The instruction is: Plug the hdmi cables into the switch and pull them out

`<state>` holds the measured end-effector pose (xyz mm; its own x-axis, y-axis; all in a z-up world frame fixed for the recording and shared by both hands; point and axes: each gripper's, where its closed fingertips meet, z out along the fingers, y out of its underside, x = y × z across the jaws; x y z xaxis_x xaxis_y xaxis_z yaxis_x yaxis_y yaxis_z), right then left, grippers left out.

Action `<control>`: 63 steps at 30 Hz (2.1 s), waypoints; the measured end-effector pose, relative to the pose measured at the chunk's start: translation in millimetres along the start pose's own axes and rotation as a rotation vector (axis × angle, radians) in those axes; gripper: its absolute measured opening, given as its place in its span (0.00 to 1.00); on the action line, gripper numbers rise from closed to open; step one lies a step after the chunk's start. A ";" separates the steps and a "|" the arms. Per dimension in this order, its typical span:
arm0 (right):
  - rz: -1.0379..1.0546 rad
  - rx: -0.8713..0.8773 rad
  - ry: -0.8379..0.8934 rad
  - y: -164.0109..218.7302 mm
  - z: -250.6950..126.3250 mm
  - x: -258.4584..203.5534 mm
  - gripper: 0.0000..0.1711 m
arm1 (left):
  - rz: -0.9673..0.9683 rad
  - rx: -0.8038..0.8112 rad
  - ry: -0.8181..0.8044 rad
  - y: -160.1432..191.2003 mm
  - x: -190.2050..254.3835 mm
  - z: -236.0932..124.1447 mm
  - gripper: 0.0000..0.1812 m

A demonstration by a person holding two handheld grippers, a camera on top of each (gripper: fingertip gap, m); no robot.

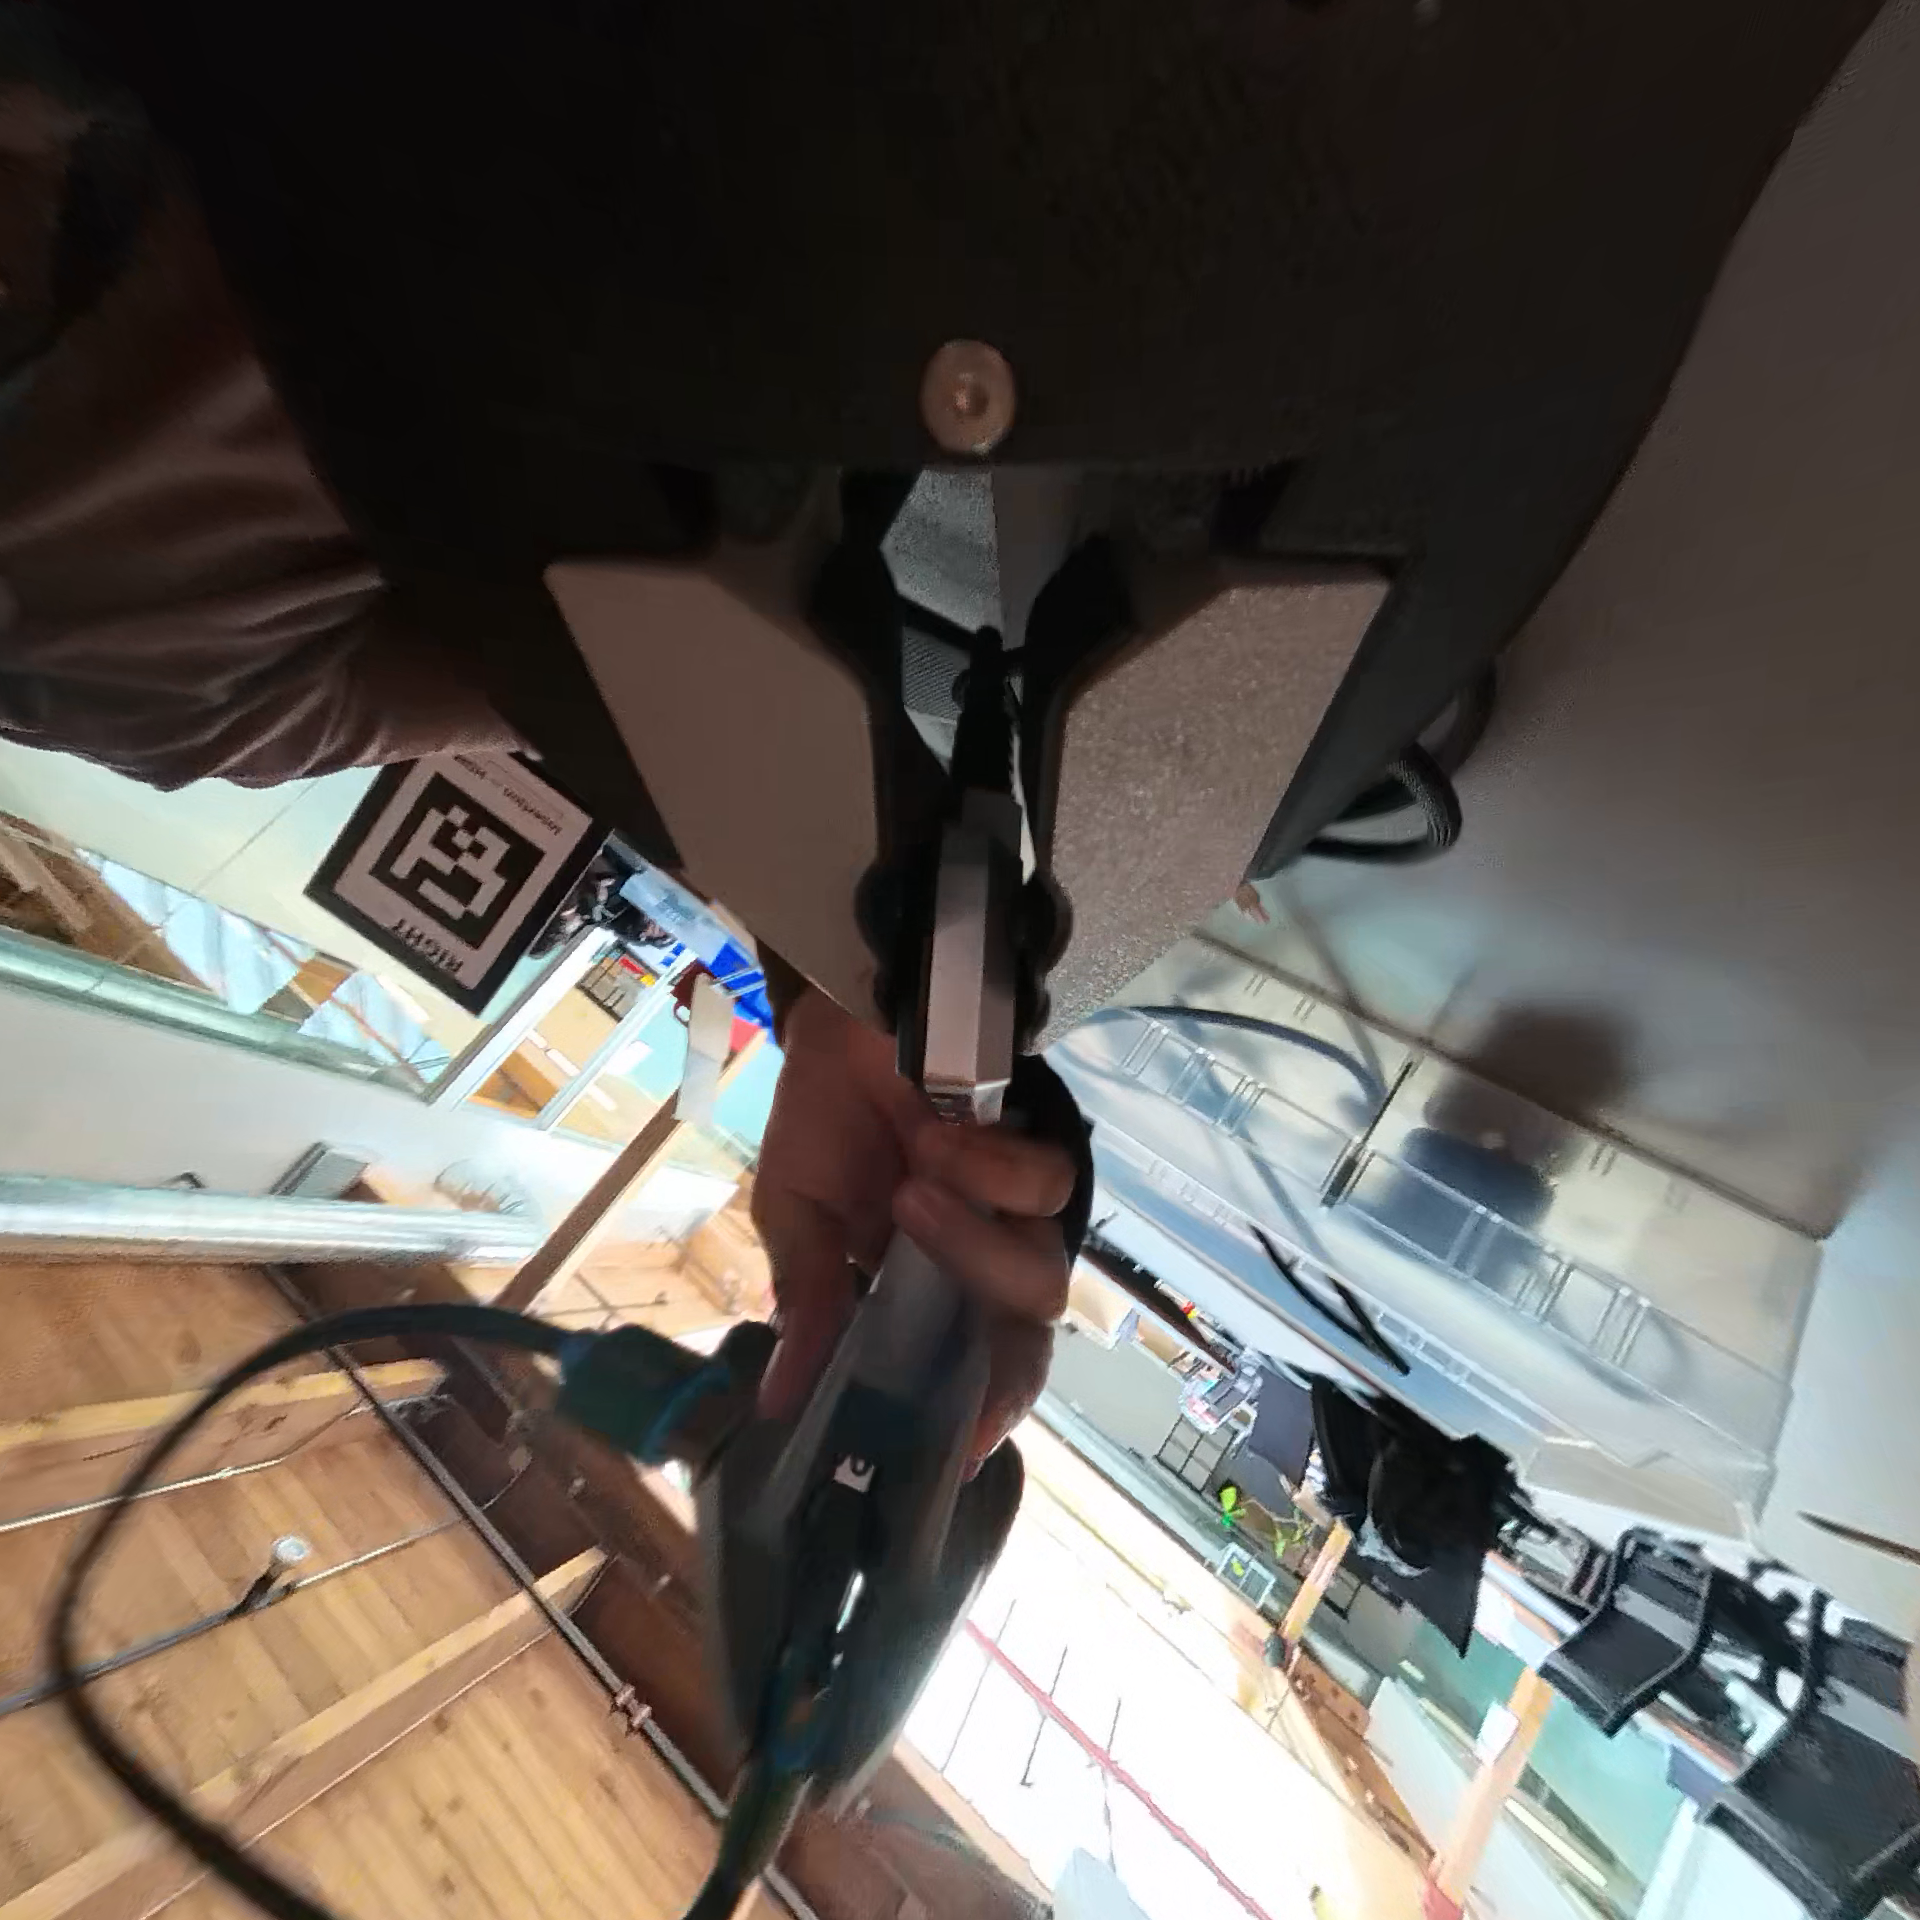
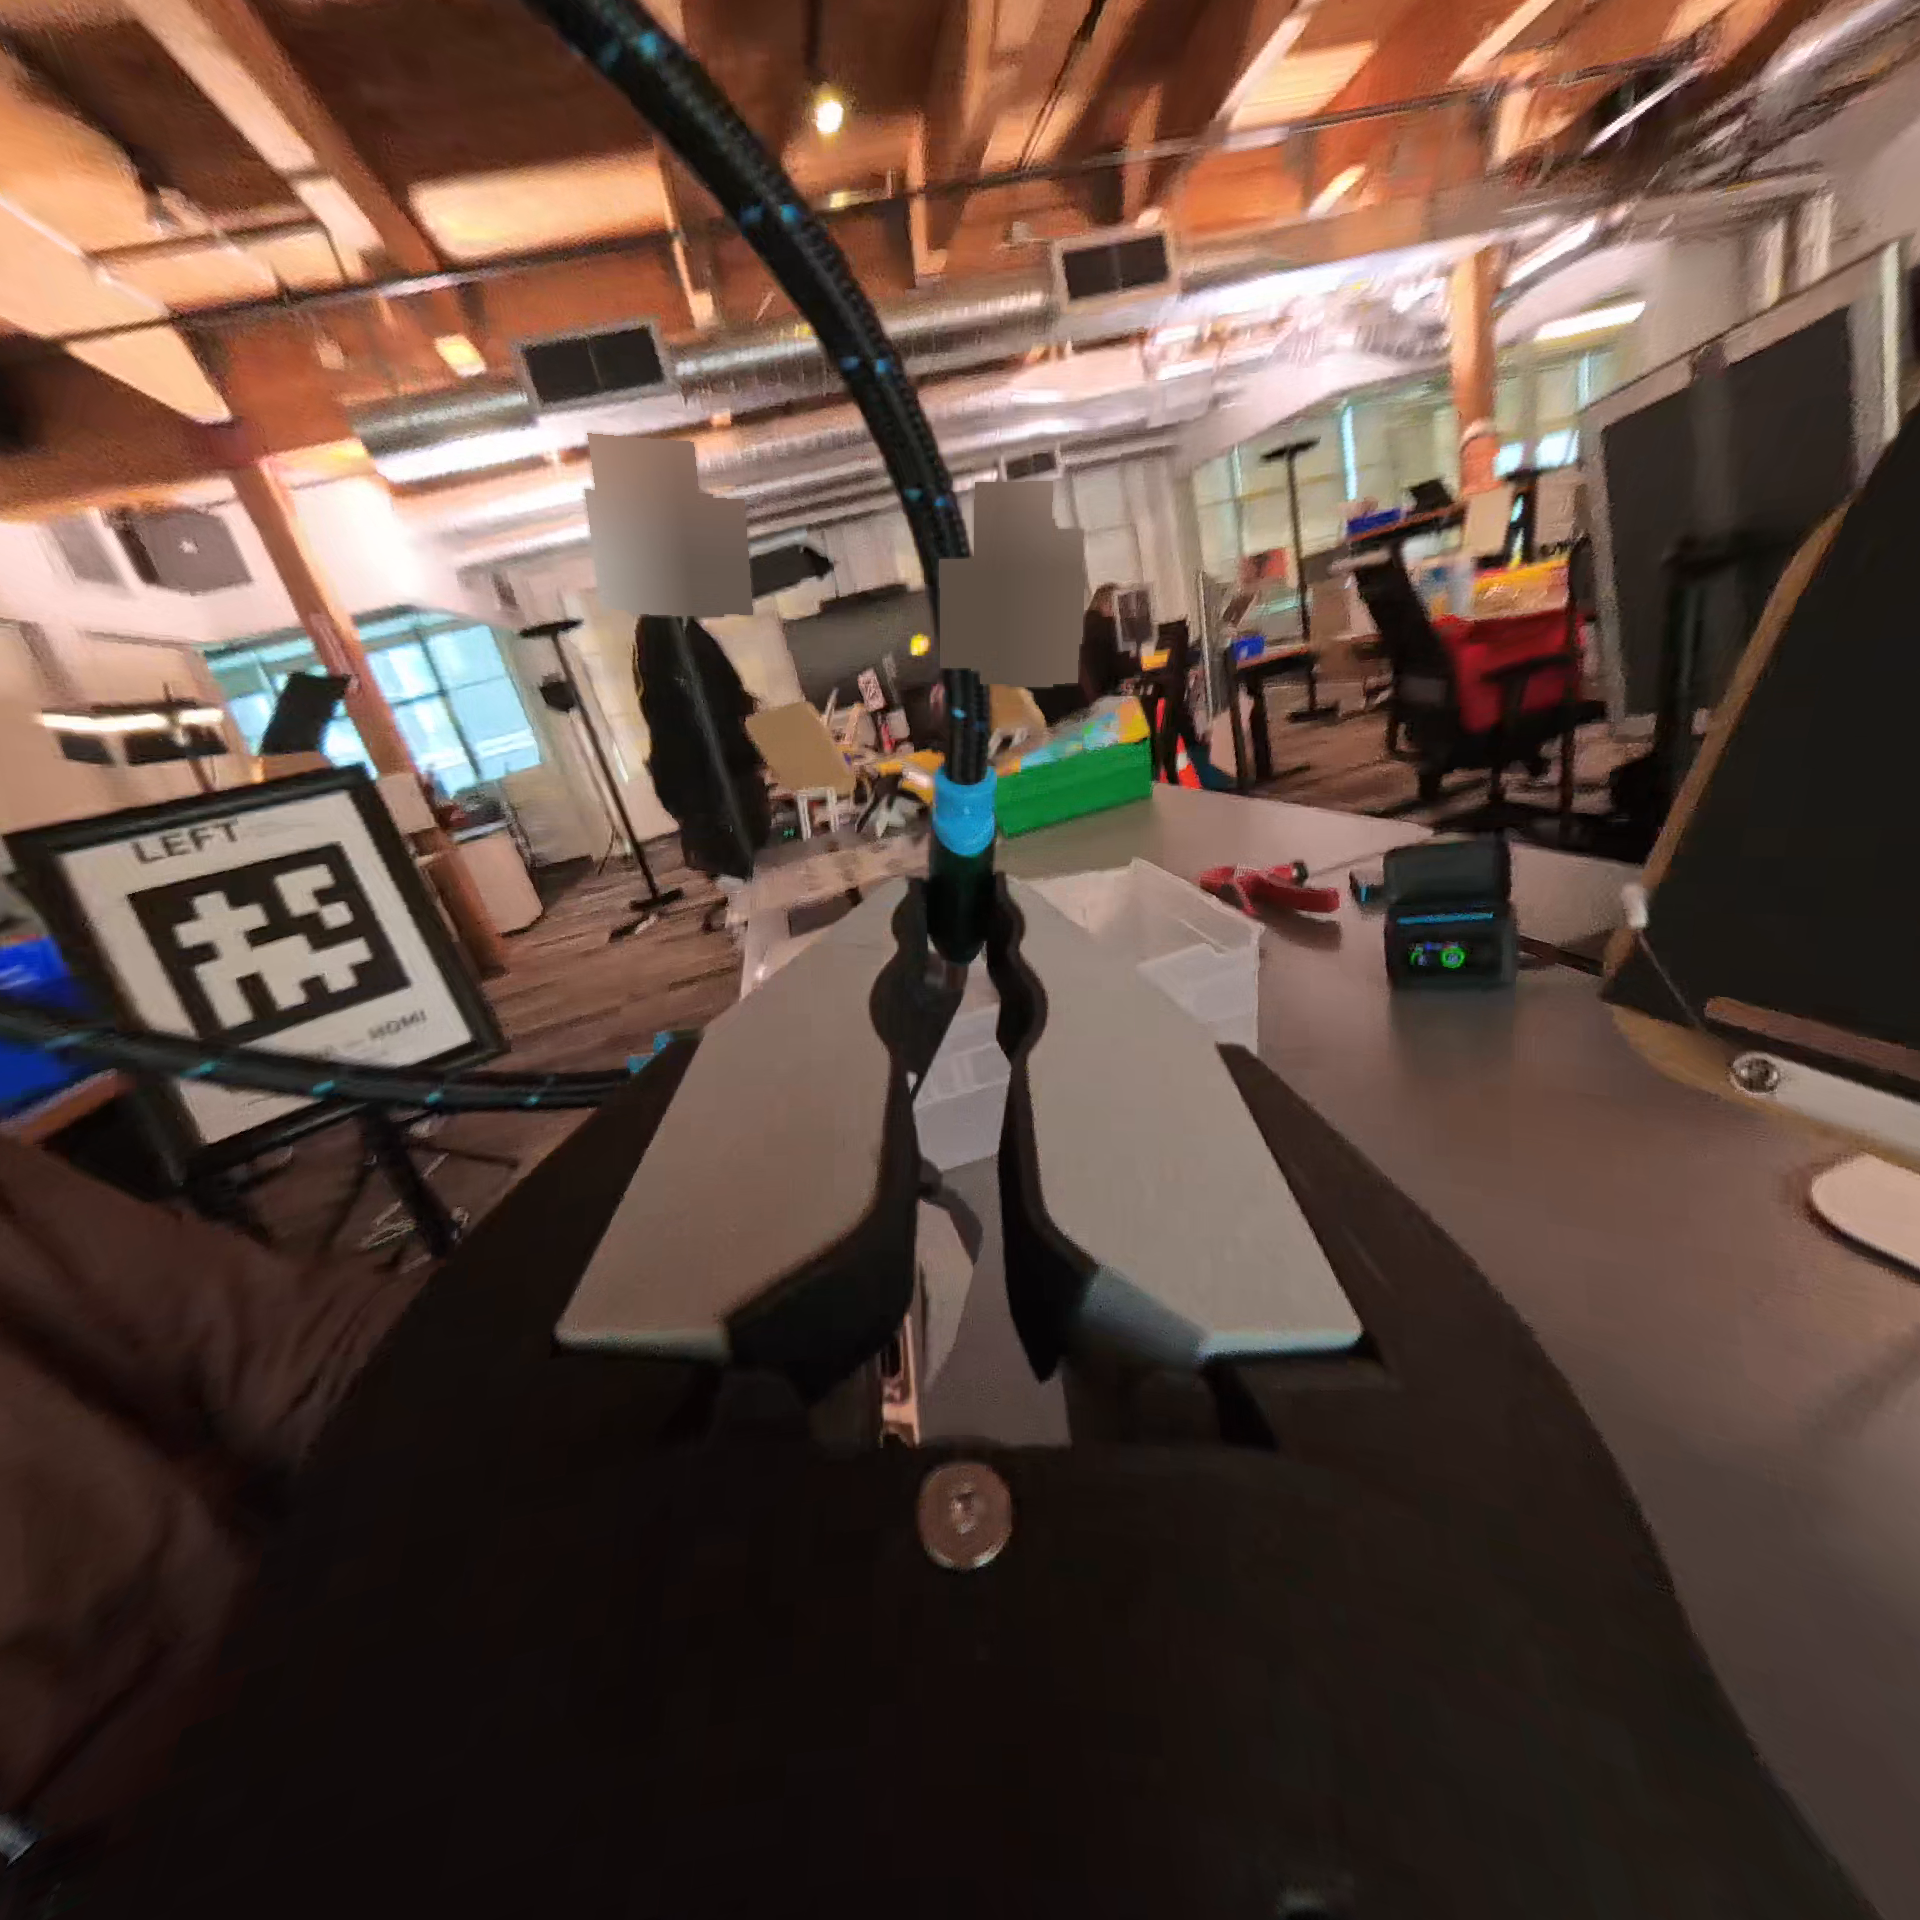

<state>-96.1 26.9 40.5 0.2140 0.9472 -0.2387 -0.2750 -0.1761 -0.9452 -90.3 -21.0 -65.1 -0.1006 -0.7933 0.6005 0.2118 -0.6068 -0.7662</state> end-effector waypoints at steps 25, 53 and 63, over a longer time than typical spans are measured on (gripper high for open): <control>-0.224 -0.393 0.762 -102.7 -213.2 79.4 0.04 | 0.125 0.031 -0.033 -34.0 18.8 -18.0 0.10; -0.229 -0.600 0.314 -27.6 -158.2 7.0 0.32 | 0.363 -0.126 0.032 -88.8 67.4 70.4 0.10; -0.128 -0.531 -0.039 -39.8 -72.8 -33.0 0.10 | 0.444 -0.161 -0.073 -102.6 78.5 95.1 0.13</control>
<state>-23.9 -16.8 69.8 0.1775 0.9773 -0.1157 0.2642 -0.1606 -0.9510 -27.5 -16.2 82.4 0.0350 -0.9755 0.2174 0.0645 -0.2148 -0.9745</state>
